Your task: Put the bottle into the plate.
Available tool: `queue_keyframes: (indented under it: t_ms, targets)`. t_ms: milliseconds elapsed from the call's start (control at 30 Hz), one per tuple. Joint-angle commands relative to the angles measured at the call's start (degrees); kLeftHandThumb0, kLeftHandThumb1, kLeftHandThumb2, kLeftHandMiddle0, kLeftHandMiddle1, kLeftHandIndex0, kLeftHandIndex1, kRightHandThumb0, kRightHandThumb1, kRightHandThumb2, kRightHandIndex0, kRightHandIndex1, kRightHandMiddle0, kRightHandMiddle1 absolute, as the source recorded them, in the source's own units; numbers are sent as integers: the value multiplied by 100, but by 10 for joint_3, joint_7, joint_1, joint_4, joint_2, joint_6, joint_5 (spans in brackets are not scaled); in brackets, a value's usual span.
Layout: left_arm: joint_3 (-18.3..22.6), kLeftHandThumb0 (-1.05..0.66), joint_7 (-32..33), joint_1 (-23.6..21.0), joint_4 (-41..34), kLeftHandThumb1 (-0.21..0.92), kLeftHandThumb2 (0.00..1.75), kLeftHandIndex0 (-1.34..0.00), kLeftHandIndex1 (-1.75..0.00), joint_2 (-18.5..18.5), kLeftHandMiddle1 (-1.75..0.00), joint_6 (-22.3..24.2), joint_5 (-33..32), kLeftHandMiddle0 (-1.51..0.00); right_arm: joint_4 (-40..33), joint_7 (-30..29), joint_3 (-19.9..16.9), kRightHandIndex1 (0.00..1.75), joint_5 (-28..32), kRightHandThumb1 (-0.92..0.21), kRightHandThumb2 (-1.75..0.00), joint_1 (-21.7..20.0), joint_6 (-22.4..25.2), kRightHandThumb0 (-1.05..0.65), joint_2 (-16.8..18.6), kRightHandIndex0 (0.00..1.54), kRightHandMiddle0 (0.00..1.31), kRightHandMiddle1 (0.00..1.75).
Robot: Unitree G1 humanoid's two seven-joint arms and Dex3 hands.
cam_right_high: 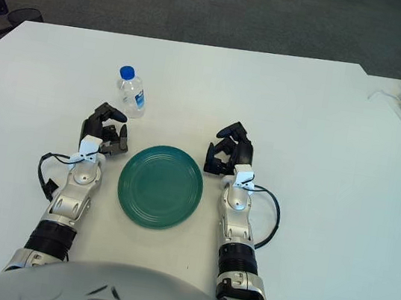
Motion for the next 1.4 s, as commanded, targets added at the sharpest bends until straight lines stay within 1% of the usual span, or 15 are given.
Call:
queue_keyframes:
  t_ms: [0, 233, 367, 500, 667, 833, 900, 1000, 1033, 1067, 1200, 1233, 1300, 1333, 1367]
  targets:
    - [0, -50, 9, 5, 0, 24, 141, -67, -175, 1, -175, -2, 7, -125, 23, 0, -3, 162, 6, 0, -164, 14, 23, 0, 1, 88, 63, 175]
    - [0, -50, 32, 2, 6, 24, 141, -67, -175, -2, -175, -9, 17, -124, 25, -2, -4, 164, 4, 1, -165, 13, 20, 0, 0, 88, 64, 175]
    - [2, -48, 49, 1, 11, 27, 137, -64, -175, -8, -175, -23, 17, -121, 27, -2, -3, 165, 3, 1, -166, 13, 18, 0, -1, 88, 63, 175]
    - [7, -47, 65, -2, 23, 31, 132, -61, -175, -16, -175, -43, 12, -118, 29, -1, -3, 165, 3, 0, -165, 12, 16, 0, -2, 88, 63, 175]
    - [15, -45, 83, -8, 50, 35, 126, -57, -175, -24, -175, -80, 5, -114, 27, 1, -2, 163, 4, 0, -164, 12, 21, 0, -2, 88, 63, 175]
    - [16, -44, 95, -12, 64, 39, 122, -55, -175, -26, -175, -103, 4, -108, 25, 2, -2, 162, 4, -1, -163, 13, 24, 0, -2, 88, 62, 175]
    - [17, -44, 99, -13, 67, 40, 120, -53, -175, -27, -175, -109, 3, -102, 25, 0, -2, 162, 3, -1, -163, 12, 26, 0, -3, 88, 62, 175]
    - [18, -42, 108, -15, 74, 50, 108, -46, -175, -30, -175, -118, 3, -88, 26, -4, -2, 162, 0, -1, -162, 12, 29, 0, -3, 88, 62, 175]
    - [19, -41, 113, -15, 77, 51, 106, -45, -175, -32, -175, -122, 3, -87, 26, -6, -2, 162, -1, -1, -162, 11, 30, 0, -3, 88, 62, 175]
    - [19, -41, 117, -15, 80, 55, 101, -44, -174, -33, -175, -125, 3, -80, 26, -7, -2, 162, -2, -1, -162, 11, 31, 0, -3, 88, 62, 175]
    - [21, -40, 129, -17, 87, 63, 86, -42, -169, -35, -175, -130, 3, -65, 28, -10, -2, 162, -3, -1, -163, 11, 31, 0, -3, 88, 62, 175]
    - [21, -39, 133, -18, 88, 63, 85, -42, -168, -36, -175, -129, 3, -63, 28, -10, -3, 162, -2, -1, -163, 10, 29, 0, -3, 88, 62, 175]
    - [20, -39, 139, -18, 90, 70, 72, -41, -164, -36, -175, -126, 5, -45, 29, -9, -3, 163, -1, 0, -163, 10, 29, 0, -3, 88, 63, 175]
    - [20, -45, 141, -18, 91, 69, 69, -33, -163, -36, -175, -125, 5, -37, 29, -8, -3, 163, -1, 0, -163, 10, 29, 0, -3, 88, 63, 175]
    - [19, -55, 141, -18, 91, 69, 61, -21, -163, -37, -175, -122, 5, -25, 29, -8, -3, 163, 0, 0, -164, 10, 30, 0, -3, 88, 63, 175]
